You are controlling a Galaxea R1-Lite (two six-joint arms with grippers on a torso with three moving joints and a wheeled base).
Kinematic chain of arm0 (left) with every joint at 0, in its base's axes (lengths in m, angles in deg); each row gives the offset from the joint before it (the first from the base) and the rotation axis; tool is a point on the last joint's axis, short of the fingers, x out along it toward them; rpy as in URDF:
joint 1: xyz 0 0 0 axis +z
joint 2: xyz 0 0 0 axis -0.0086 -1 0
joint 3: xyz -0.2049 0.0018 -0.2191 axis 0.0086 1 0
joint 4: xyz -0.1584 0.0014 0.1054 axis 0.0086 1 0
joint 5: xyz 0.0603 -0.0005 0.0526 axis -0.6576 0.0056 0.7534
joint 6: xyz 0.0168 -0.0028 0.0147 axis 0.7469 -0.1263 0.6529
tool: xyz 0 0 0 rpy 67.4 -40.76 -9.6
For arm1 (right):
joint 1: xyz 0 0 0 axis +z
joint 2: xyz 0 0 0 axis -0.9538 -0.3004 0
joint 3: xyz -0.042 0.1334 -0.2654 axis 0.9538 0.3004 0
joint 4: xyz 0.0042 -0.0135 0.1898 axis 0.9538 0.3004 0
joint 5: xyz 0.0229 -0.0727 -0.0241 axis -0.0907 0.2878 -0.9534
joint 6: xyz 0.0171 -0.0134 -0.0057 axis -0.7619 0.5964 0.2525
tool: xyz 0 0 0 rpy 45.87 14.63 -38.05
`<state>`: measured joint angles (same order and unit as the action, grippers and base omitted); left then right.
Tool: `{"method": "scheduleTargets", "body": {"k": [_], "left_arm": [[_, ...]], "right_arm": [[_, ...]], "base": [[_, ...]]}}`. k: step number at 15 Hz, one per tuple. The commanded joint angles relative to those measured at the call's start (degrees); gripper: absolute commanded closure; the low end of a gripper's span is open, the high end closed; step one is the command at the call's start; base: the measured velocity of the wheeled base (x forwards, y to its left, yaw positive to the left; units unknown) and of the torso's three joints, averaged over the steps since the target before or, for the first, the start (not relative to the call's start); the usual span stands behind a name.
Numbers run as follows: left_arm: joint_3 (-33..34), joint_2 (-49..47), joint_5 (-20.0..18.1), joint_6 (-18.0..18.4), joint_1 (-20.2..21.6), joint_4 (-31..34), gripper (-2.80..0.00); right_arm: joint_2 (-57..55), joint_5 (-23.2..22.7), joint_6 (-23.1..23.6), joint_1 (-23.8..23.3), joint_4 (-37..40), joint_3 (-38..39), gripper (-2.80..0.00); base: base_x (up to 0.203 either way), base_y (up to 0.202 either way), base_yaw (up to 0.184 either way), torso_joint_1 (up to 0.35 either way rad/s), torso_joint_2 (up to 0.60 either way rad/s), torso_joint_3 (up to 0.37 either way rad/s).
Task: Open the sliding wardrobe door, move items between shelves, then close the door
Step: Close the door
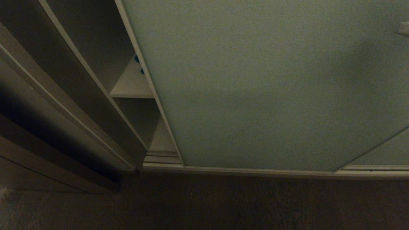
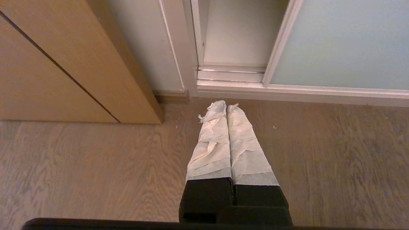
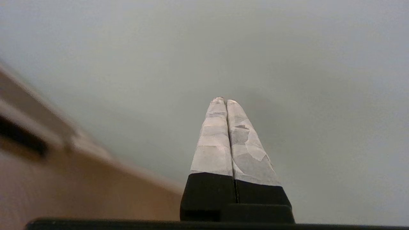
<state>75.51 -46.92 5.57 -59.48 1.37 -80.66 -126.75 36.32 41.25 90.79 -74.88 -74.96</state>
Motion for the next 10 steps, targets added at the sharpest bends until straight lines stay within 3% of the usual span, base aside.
{"method": "scheduleTargets", "body": {"k": [1, 4, 6, 9, 10], "left_arm": [[0.0, -0.1, 0.0, 0.0, 0.0, 0.0, 0.00], [-0.1, -0.1, 0.0, 0.1, 0.0, 0.0, 0.00], [0.0, -0.1, 0.0, 0.1, 0.0, 0.0, 0.00], [-0.1, -0.1, 0.0, 0.0, 0.0, 0.0, 0.00], [0.0, -0.1, 0.0, 0.0, 0.0, 0.0, 0.00]], "right_arm": [[10.5, -5.5, 0.1, -11.1, 7.7, 4.2, 0.00], [15.6, -12.3, -1.7, -30.3, 11.9, 8.9, 0.00], [16.2, -14.9, -3.9, -45.6, 11.2, 12.3, 0.00], [10.6, -17.5, -12.1, -64.1, 7.3, 14.0, 0.00], [6.8, -18.5, -14.9, -67.0, 6.3, 13.0, 0.00]], "base": [[0.000, 0.000, 0.000, 0.000, 0.00, 0.000], [0.000, 0.000, 0.000, 0.000, 0.00, 0.000], [0.000, 0.000, 0.000, 0.000, 0.00, 0.000], [0.000, 0.000, 0.000, 0.000, 0.00, 0.000], [0.000, 0.000, 0.000, 0.000, 0.00, 0.000]]}}
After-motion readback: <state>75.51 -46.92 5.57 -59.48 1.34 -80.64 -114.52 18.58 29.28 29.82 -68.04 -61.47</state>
